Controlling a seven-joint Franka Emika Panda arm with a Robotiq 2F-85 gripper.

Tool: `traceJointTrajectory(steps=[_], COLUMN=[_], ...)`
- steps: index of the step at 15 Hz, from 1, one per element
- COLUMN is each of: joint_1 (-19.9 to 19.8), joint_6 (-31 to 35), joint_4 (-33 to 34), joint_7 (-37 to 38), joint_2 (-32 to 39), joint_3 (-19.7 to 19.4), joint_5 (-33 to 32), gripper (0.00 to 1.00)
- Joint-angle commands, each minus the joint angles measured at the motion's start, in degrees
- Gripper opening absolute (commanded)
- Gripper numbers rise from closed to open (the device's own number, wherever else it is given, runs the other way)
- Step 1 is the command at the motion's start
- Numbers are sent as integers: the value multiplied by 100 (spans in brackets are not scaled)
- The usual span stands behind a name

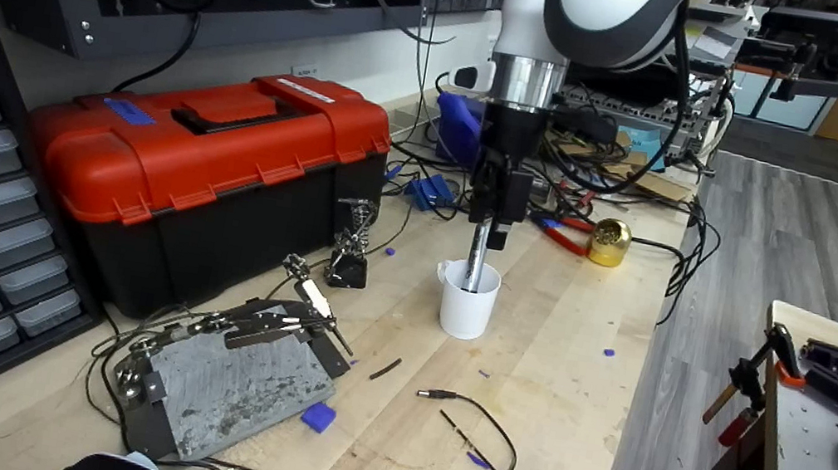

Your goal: Remove the marker from the mug and put it on the workbench

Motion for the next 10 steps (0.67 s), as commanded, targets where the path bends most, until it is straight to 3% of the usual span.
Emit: traceJointTrajectory(steps=[1, 10], joint_1=[-112, -104], joint_6=[71, -13], joint_4=[-31, -9], joint_7=[-136, -136], joint_2=[1, -21], joint_3=[100, 119], joint_5=[153, 200], gripper=[69, 9])
